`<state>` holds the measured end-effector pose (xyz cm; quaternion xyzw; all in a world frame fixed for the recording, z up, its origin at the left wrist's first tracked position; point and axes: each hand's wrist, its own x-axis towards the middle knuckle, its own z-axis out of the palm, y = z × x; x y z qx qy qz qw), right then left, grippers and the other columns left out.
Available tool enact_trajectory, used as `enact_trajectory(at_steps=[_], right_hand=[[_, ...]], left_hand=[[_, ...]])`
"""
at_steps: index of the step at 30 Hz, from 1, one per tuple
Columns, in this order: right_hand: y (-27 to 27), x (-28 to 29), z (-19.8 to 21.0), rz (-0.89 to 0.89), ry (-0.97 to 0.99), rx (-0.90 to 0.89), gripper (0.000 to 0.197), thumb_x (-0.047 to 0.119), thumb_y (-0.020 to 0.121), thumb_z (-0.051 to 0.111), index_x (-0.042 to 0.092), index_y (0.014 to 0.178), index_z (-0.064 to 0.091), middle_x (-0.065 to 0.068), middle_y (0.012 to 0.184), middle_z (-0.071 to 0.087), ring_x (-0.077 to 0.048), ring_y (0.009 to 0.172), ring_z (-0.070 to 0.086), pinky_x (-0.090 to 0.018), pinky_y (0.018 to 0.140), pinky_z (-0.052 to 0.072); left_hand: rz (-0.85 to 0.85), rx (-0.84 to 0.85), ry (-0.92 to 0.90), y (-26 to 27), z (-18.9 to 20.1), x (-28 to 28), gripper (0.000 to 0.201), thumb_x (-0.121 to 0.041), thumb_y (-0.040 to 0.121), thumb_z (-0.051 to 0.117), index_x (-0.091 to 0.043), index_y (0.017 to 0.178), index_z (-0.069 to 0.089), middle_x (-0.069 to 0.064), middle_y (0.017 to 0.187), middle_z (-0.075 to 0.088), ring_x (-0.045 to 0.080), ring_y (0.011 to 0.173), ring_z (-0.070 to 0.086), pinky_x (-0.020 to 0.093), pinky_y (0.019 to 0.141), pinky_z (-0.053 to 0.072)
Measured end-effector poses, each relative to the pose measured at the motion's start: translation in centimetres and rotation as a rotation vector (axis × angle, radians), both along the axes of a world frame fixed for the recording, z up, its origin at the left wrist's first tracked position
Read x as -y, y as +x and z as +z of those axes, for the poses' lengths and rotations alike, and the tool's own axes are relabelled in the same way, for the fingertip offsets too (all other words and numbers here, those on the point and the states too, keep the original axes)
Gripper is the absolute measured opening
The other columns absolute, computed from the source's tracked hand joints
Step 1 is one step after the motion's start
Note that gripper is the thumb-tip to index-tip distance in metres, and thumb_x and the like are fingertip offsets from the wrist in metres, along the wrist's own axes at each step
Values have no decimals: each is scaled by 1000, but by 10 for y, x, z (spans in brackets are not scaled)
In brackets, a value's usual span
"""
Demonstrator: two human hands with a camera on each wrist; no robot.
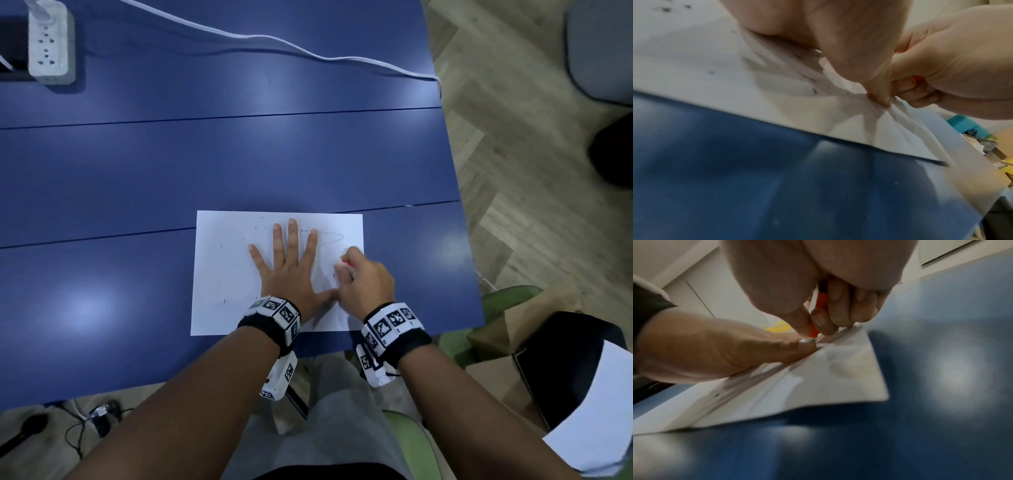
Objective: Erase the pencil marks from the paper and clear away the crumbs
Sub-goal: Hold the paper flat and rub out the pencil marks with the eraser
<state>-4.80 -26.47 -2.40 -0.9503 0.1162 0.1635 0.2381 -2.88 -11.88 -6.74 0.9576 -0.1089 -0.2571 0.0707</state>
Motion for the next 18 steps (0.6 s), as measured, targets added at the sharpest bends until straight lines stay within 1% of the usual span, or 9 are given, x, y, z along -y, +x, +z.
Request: enact_trajectory(at_steps=[2, 3, 6, 9, 12, 15, 16, 18], right_hand=[[-3, -3, 1, 66, -12, -36, 12, 33, 95, 52, 21, 96, 52, -4, 77, 64, -29, 73, 58, -38, 65, 51], [-2, -1, 1, 68, -25, -29, 12, 33, 95, 52, 21, 96, 52, -3, 77, 64, -29, 73, 58, -37, 65, 51], [5, 3, -2, -16, -36, 10, 12, 32, 94, 54, 20, 97, 52, -4, 74, 62, -30, 71, 58, -38, 63, 51], [1, -4, -1, -53, -29, 3, 11, 33, 95, 53, 22, 97, 50, -1, 74, 60, -28, 70, 57, -36, 63, 51], [2, -2, 0, -39, -37, 0, 12, 32, 96, 53, 21, 100, 51, -2, 76, 61, -29, 72, 58, -37, 63, 51], [8, 2, 1, -37, -48, -11, 13, 30, 96, 53, 19, 101, 51, 1, 74, 55, -27, 70, 50, -32, 59, 42], [9, 3, 0, -40, -46, -8, 13, 30, 96, 53, 19, 101, 51, 2, 74, 53, -26, 69, 47, -32, 59, 40], [9, 4, 0, -44, -44, -10, 12, 30, 97, 52, 18, 101, 51, 2, 74, 54, -25, 68, 46, -31, 58, 39]], left_hand=[[7, 10, -6, 0, -1, 1, 113, -94, 71, 13, -30, 155, -26, 8, 158, -41, 35, 147, -34, 75, 111, -11], [4, 11, -6, 0, -1, 1, 114, -95, 70, 15, -30, 155, -26, 8, 159, -41, 35, 148, -34, 75, 111, -11], [-8, 7, 1, 0, -1, 0, 121, -98, 70, 26, -29, 155, -26, 9, 159, -40, 36, 148, -34, 75, 112, -11], [-2, 1, 7, 0, -1, 0, 121, -97, 71, 27, -29, 154, -28, 9, 158, -42, 36, 147, -35, 75, 112, -10], [-1, 3, -2, 0, 2, 1, 122, -97, 71, 28, -28, 155, -26, 9, 159, -41, 35, 148, -33, 74, 113, -10], [44, 0, -21, -2, 1, -11, 127, -95, 72, 37, -23, 157, -23, 8, 160, -39, 33, 149, -32, 71, 116, -9], [68, 11, -25, -3, 1, -19, 128, -95, 71, 37, -21, 157, -23, 8, 160, -38, 33, 149, -32, 69, 116, -10], [104, 41, -24, -4, 2, -35, 129, -97, 69, 34, -21, 158, -21, 7, 162, -35, 33, 150, -29, 68, 116, -12]])
